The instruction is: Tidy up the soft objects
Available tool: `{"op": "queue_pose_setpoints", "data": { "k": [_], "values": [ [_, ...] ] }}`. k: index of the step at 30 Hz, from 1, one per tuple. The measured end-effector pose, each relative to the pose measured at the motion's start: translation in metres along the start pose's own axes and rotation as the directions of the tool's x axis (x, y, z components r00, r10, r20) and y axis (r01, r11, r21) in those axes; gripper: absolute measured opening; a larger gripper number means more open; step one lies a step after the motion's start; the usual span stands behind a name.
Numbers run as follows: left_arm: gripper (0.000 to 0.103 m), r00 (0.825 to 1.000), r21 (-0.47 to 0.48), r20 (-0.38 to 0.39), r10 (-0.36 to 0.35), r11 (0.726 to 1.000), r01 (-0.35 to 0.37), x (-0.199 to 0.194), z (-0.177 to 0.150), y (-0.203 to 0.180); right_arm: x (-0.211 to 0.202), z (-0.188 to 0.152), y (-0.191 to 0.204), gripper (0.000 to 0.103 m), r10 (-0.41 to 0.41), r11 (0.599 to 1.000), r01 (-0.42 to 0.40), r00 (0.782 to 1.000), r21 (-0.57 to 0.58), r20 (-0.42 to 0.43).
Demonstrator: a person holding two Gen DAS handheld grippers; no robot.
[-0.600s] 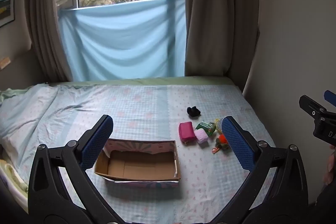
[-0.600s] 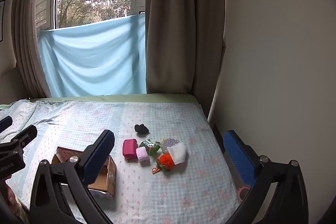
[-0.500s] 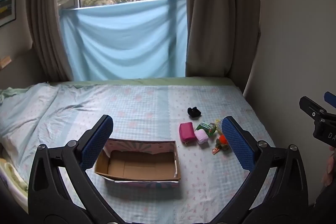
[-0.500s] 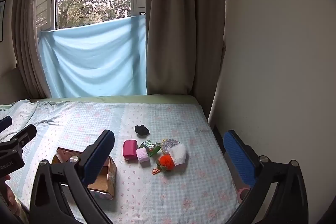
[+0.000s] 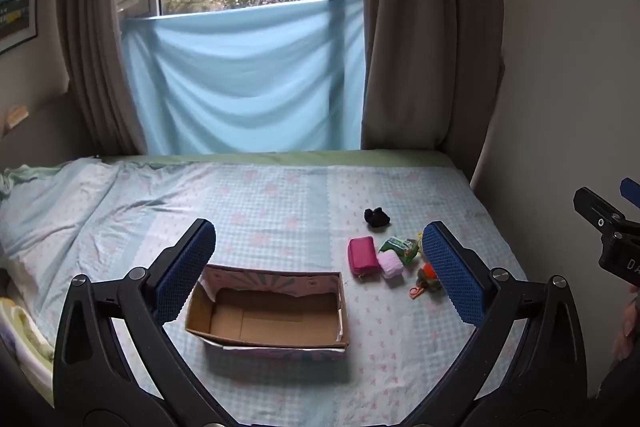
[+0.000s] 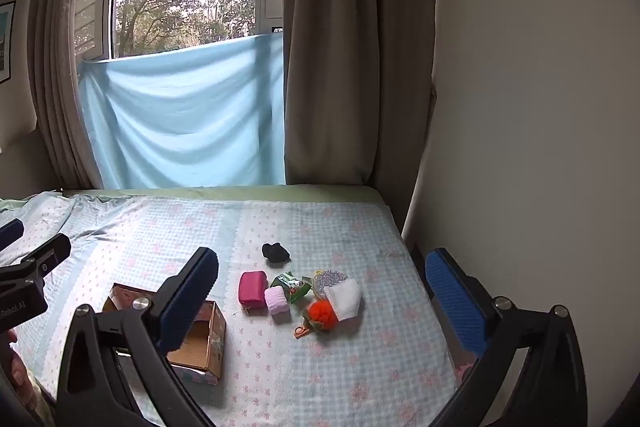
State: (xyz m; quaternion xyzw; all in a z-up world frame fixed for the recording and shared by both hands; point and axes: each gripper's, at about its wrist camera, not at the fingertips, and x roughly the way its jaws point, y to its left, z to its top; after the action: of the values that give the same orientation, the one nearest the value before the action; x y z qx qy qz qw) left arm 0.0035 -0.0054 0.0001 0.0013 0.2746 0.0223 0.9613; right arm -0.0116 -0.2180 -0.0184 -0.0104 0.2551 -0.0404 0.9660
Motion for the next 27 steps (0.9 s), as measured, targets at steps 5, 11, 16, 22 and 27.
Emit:
{"op": "queue_pose_setpoints", "data": {
  "k": [5,11,16,22,27],
  "values": [
    [0.103,1.0,-0.008,-0.004,0.002,1.0,-0.002,0.0007,0.0017,0.0033,0.0004,0.0001,0.0004,0.103,0.005,1.0,-0.005,1.0,-0.001,-0.002],
    [0.103,1.0,-0.009,-0.005,0.003,1.0,-0.003,0.0005,0.0019,0.0035,-0.0006,0.0001,0.0019,0.103,0.01,1.0,-0.01,1.0,-0.001,-0.003],
    [0.103,1.0,-0.009,-0.005,0.003,1.0,-0.003,0.0006,0.0015,0.0032,-0.0006,-0.0004,0.0022,0.103,0.008,1.0,-0.008,1.0,-0.003,-0.003],
    [0.103,1.0,-0.007,-0.008,0.003,1.0,-0.003,0.0016,0.0016,0.0016,-0.0002,-0.0006,0.0012,0.103,0.012,1.0,-0.012,1.0,-0.001,-0.006],
    [0.103,1.0,-0.007,-0.008,0.003,1.0,-0.003,0.0018,0.0014,0.0008,-0.0004,-0.0005,0.001,0.103,0.013,1.0,-0.013,1.0,0.001,-0.006]
  ]
}}
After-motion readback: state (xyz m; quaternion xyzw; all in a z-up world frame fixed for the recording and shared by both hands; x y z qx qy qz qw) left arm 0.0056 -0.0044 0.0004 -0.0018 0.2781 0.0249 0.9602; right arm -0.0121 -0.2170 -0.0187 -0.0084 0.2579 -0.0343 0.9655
